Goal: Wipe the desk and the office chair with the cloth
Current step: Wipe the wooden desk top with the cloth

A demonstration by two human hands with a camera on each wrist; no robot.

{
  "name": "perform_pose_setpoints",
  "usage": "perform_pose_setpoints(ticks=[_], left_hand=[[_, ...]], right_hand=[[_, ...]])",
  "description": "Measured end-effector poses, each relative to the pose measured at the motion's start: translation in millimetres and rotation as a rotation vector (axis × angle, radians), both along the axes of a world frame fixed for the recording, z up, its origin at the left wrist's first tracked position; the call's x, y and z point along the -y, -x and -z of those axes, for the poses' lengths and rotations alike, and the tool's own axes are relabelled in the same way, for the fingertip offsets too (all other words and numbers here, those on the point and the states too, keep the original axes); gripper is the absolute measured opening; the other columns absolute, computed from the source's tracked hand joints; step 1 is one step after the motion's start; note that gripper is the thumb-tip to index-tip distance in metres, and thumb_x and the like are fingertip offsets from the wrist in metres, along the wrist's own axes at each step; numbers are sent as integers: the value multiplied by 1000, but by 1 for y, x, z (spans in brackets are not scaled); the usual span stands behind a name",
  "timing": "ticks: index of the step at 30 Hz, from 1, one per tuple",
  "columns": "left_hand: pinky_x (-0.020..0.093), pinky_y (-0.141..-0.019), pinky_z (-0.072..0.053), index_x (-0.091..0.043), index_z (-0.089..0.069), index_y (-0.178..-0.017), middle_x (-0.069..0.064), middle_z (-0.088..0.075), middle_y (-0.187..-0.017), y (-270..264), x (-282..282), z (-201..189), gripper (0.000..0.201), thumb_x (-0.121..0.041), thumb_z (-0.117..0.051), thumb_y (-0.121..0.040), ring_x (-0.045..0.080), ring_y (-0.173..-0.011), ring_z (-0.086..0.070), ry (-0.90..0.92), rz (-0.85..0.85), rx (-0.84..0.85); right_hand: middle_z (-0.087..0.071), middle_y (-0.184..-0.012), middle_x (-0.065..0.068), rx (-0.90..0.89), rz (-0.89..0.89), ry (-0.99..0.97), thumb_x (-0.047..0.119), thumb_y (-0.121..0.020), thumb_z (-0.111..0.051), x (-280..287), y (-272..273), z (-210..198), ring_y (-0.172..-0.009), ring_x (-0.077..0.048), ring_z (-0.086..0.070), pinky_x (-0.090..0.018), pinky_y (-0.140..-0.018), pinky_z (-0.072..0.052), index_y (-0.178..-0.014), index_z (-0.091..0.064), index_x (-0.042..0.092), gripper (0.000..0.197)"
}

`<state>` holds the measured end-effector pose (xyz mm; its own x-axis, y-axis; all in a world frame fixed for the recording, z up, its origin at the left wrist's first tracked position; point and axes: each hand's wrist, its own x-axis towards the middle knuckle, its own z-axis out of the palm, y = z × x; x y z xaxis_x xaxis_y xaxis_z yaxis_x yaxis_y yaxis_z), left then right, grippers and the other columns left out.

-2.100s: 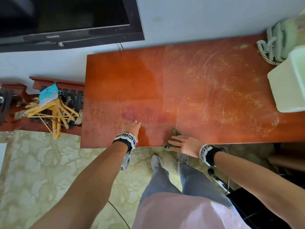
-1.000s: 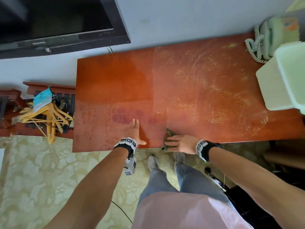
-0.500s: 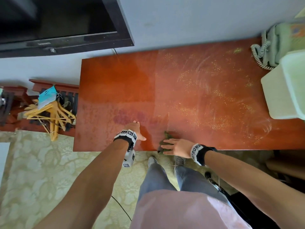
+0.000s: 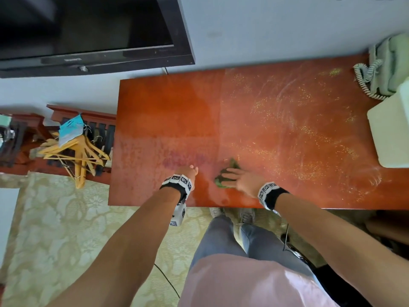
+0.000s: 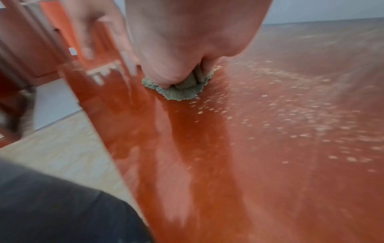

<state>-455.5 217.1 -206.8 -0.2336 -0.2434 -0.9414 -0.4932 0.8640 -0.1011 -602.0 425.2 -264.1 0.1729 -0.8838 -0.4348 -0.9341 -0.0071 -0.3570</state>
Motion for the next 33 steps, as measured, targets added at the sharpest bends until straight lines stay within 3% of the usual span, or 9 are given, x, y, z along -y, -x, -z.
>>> perform_pose_setpoints(ticks=[4,10,12,14,16,19,22,28,33], left_hand=[[35,-124,-28,-18,16,-163,4,20,-171,-12,-3,-4,100,10,-53,-95,24,-160,1,-10,-34,-95],[37,-120,-37,-20,4,-166,2,9,-173,-13,7,-5,95,9,-51,-95,25,-159,-13,-26,17,-158],[37,-116,-43,-15,-19,-165,7,-17,-171,-11,9,-1,81,5,-54,-95,28,-152,-34,-4,14,-233],[38,-105,-53,-10,-49,-150,11,-55,-149,-6,12,1,55,-4,-61,-96,29,-131,-58,52,-1,-344],[40,-95,-58,-10,-55,-142,8,-65,-133,1,16,5,48,-15,-68,-96,27,-117,-66,127,-51,-462],[46,-114,-44,-8,-19,-162,9,-24,-168,10,26,22,102,-29,-84,-86,30,-150,-34,137,-82,-557],[44,-129,-17,-6,12,-163,9,17,-172,14,38,34,140,-41,-91,-75,27,-160,6,133,-39,-484],[41,-129,-18,-12,23,-160,3,27,-169,4,44,52,149,-39,-93,-71,22,-159,11,135,-12,-479],[35,-122,-35,-19,21,-162,-4,27,-169,-2,45,52,144,-35,-92,-74,17,-158,14,76,-65,-563]], right_hand=[[-25,-168,8,-82,187,-51,7,-98,-61,12,33,-6,-157,-24,-19,-43,-127,-23,-157,-33,39,72],[-12,-171,10,-117,360,-161,1,-102,-49,20,2,-16,-159,-20,-7,-41,-119,-37,-161,-25,36,73],[-8,-171,10,-110,356,-184,0,-102,-48,19,-14,-13,-159,-19,-2,-41,-120,-35,-163,-20,35,75],[-6,-172,8,-91,311,-186,-2,-100,-50,19,-32,-9,-159,-21,-1,-44,-118,-41,-163,-18,35,79],[-9,-172,6,-79,220,-179,-2,-100,-49,21,-49,-8,-159,-23,-3,-45,-114,-45,-162,-20,34,78],[-11,-172,3,-56,73,-166,-6,-101,-44,28,-61,-15,-159,-27,-6,-43,-109,-47,-162,-24,31,75],[-16,-171,5,-45,62,-159,-7,-100,-44,34,-65,-19,-159,-26,-11,-43,-105,-50,-161,-29,32,74],[-16,-171,7,-30,75,-132,-5,-100,-50,45,-30,-11,-158,-24,-12,-41,-107,-50,-160,-29,35,76],[-18,-170,8,-123,369,-109,-1,-99,-54,76,30,1,-158,-23,-17,-48,-104,-54,-158,-30,39,75]])
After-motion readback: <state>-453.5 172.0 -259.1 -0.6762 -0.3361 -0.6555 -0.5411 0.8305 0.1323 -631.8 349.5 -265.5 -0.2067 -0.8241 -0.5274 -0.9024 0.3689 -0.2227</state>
